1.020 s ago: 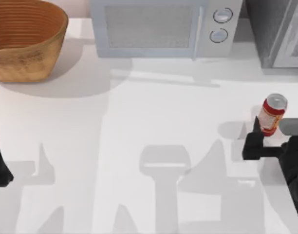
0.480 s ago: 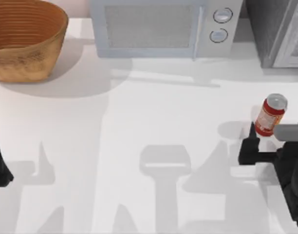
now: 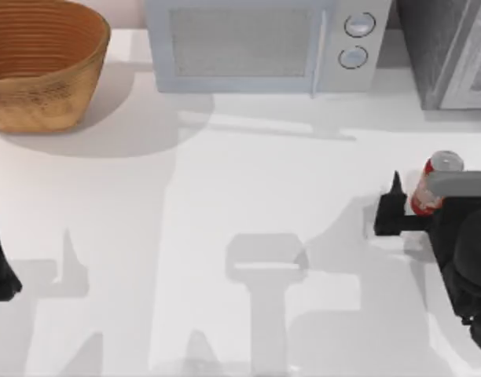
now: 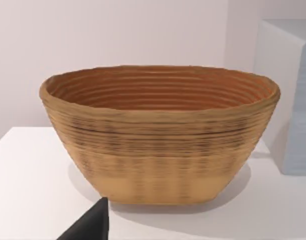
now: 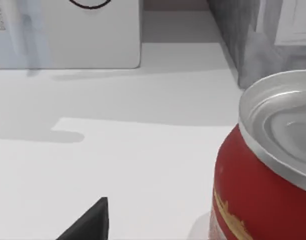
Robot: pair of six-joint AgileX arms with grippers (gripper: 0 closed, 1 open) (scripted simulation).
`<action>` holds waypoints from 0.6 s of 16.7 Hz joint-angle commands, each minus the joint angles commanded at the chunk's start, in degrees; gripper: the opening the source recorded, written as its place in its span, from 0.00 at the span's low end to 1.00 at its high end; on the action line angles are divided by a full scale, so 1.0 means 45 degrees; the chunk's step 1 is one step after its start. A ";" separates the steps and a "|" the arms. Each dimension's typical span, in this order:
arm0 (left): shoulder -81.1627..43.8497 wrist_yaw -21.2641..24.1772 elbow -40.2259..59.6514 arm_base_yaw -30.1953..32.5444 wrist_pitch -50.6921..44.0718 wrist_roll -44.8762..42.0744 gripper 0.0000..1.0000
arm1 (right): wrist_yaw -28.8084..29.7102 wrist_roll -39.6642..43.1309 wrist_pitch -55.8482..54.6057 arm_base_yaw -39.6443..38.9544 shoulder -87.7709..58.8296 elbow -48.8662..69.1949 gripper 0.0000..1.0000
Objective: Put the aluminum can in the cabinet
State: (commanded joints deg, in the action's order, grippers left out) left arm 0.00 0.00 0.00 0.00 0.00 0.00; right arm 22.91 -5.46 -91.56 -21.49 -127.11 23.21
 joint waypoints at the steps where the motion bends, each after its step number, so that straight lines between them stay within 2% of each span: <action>1: 0.0000 0.0000 0.0000 0.0000 0.0000 0.0000 1.00 | -0.0137 0.0032 0.0198 0.0139 -0.0091 0.0305 1.00; 6: 0.0000 0.0000 0.0000 0.0000 0.0000 0.0000 1.00 | -0.0299 0.0067 0.0422 0.0308 -0.0185 0.0643 1.00; 10: 0.0000 0.0000 0.0000 0.0000 0.0000 0.0000 1.00 | -0.0299 0.0067 0.0422 0.0308 -0.0185 0.0643 0.70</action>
State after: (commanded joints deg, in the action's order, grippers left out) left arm 0.00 0.00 0.00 0.00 0.00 0.00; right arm 21.56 -5.15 -89.66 -20.10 -127.94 26.10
